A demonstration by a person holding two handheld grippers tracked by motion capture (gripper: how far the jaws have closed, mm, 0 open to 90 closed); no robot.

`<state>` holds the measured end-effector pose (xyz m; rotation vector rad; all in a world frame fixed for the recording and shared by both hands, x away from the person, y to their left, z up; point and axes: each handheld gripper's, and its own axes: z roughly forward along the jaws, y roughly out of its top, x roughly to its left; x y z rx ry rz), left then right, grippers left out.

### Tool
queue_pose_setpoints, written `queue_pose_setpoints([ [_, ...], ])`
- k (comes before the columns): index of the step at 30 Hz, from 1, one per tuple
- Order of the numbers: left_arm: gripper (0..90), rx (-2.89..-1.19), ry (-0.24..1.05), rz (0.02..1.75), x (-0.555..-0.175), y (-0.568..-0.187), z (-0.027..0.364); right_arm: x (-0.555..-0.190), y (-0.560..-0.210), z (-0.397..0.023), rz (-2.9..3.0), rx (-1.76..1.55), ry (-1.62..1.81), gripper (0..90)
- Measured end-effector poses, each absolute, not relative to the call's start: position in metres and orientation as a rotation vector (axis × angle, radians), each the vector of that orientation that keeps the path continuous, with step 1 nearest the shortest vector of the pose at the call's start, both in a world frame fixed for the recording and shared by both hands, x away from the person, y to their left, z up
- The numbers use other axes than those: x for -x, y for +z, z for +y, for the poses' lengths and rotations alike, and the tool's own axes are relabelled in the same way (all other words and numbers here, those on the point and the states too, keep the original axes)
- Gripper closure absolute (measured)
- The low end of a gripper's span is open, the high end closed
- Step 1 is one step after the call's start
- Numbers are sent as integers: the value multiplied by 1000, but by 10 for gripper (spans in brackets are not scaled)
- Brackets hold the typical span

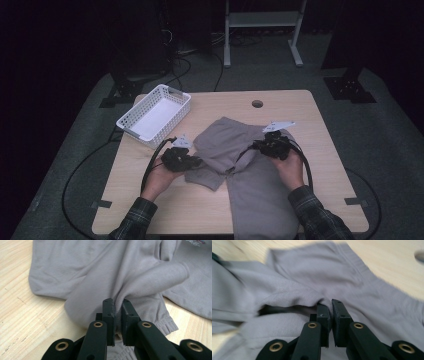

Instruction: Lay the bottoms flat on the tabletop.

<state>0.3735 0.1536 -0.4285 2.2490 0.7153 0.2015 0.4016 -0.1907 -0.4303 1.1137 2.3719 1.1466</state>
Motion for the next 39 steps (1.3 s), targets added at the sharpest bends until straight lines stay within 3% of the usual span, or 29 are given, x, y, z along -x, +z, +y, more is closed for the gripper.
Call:
queue_pose_setpoints([
  [6, 667, -2237, 235, 713, -372, -426, 154, -408, -440, -198, 2368, -1200, 1125, 617],
  [14, 530, -2232, 236, 675, -362, -416, 156, -380, -418, -219, 2385, -1104, 1184, 510],
  [25, 541, -2311, 197, 698, -337, -437, 151, -345, -428, -251, 2425, -1073, 1134, 475],
  [35, 461, -2391, 199, 696, -345, -461, 133, -327, -437, -256, 2462, -1062, 1094, 481],
  [39, 662, -2376, 149, 695, -341, -460, 132, -326, -438, -254, 2467, -1051, 1083, 485],
])
